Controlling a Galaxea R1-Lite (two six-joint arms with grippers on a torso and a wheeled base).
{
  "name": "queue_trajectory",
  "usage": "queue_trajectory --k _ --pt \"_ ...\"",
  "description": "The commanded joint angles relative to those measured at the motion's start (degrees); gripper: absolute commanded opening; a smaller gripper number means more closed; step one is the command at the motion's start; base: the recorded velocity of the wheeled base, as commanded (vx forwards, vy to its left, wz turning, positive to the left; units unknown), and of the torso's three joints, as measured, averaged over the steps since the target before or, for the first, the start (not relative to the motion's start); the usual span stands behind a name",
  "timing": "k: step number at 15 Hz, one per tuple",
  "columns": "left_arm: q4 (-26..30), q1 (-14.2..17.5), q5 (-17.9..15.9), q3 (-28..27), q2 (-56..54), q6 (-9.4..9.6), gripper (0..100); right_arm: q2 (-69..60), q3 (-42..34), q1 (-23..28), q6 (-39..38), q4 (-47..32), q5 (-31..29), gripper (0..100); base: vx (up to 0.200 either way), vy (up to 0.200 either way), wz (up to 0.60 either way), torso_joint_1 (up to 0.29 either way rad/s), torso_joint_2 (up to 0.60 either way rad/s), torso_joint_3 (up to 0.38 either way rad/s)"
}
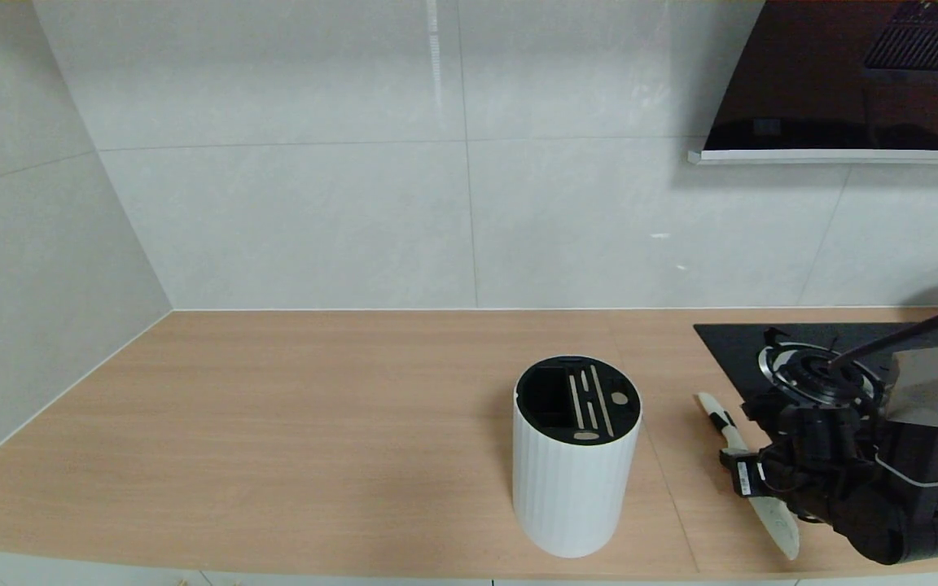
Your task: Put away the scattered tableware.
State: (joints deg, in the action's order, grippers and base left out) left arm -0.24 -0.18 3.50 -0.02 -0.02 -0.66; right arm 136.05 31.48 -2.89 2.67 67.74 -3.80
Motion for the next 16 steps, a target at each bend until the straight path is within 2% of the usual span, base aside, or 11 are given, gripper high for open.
queue_trajectory --k 1,7,11,13,14,15,16 --pt "0.0 0.0 0.0 0.0 0.0 -0.04 100 0.4 0.0 0.0 0.1 -0.3 -0.1 0 0.0 0.0 0.0 0.0 0.0 0.0" --pt "0.0 0.0 0.0 0.0 0.0 -0.04 100 -2.7 -0.3 0.0 -0.1 -0.2 -0.2 0 0.0 0.0 0.0 0.0 0.0 0.0" --pt "0.0 0.0 0.0 0.0 0.0 -0.13 100 -14.6 -2.3 -0.2 -1.6 -1.0 -0.3 0 0.0 0.0 0.0 0.0 0.0 0.0" --pt "-3.1 0.0 -0.2 -1.6 0.0 -0.84 100 -22.0 -2.6 -1.5 -1.6 -1.6 -0.7 0 0.0 0.0 0.0 0.0 0.0 0.0" --pt "-2.9 0.0 -1.6 -3.2 0.0 -0.92 100 -25.9 -2.7 -2.6 -1.6 -2.4 -1.6 0 0.0 0.0 0.0 0.0 0.0 0.0" --pt "-0.5 -0.3 -7.0 -5.7 1.3 -0.84 100 -30.4 -2.3 -4.5 -1.6 -5.3 -2.3 0 0.0 0.0 0.0 0.0 0.0 0.0" --pt "2.7 -0.9 -14.2 -9.4 4.6 -0.66 100 -34.4 -0.6 -5.5 -1.6 -9.8 -2.4 0 0.0 0.0 0.0 0.0 0.0 0.0"
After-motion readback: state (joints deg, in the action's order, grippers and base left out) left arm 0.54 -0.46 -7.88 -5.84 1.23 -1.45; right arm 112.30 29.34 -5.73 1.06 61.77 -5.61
